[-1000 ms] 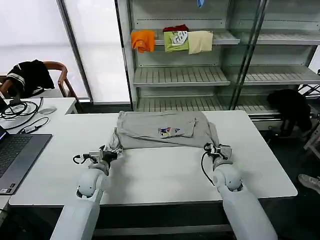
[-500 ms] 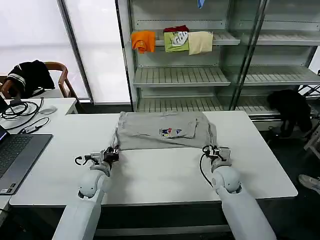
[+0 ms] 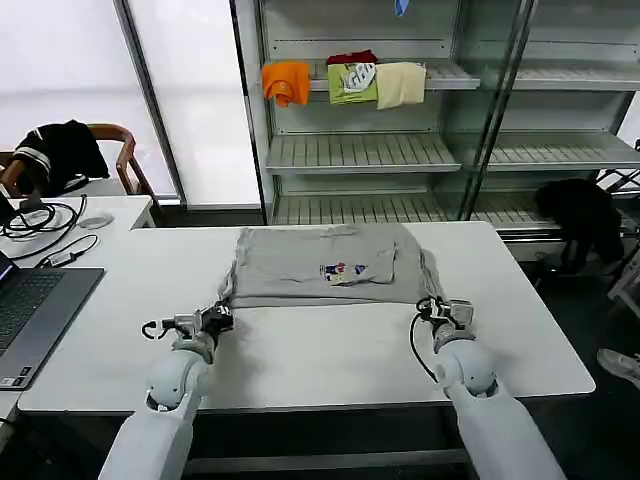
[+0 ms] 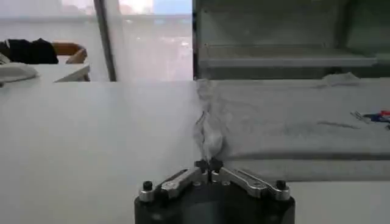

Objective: Fold and organize the clothes.

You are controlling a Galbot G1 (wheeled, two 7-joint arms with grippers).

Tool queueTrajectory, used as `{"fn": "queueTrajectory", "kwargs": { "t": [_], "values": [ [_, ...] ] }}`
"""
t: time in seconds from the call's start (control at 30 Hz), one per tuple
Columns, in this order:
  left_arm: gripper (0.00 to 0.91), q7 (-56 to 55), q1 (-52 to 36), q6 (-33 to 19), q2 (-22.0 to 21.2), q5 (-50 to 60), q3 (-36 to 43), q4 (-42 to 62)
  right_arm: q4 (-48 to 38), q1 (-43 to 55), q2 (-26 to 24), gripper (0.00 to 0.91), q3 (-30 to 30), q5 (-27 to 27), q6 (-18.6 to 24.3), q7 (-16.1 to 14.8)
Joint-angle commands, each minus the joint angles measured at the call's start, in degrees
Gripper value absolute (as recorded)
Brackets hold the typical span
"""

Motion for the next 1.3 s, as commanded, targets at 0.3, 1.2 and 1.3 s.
{"fn": "queueTrajectory", "kwargs": {
  "t": [0.3, 1.2, 1.3],
  "values": [
    [0.010, -1.9, 17.0, -0.1, 2.6, 0.0, -0.6, -22.6, 17.1, -11.4, -2.7, 0.000, 1.8, 1.7, 0.2, 3.0],
    [0.010, -0.9, 38.5, -2.5, 1.8, 0.4, -9.3, -34.9, 32.4, -36.3, -1.8, 0.000, 6.3, -3.0, 1.7, 9.2],
    [0.010, -0.7, 39.2, -2.8, 1.3, 0.5, -9.4, -34.9, 32.4, -36.6, -1.3, 0.867, 5.8, -4.2, 2.0, 8.9]
  ]
}}
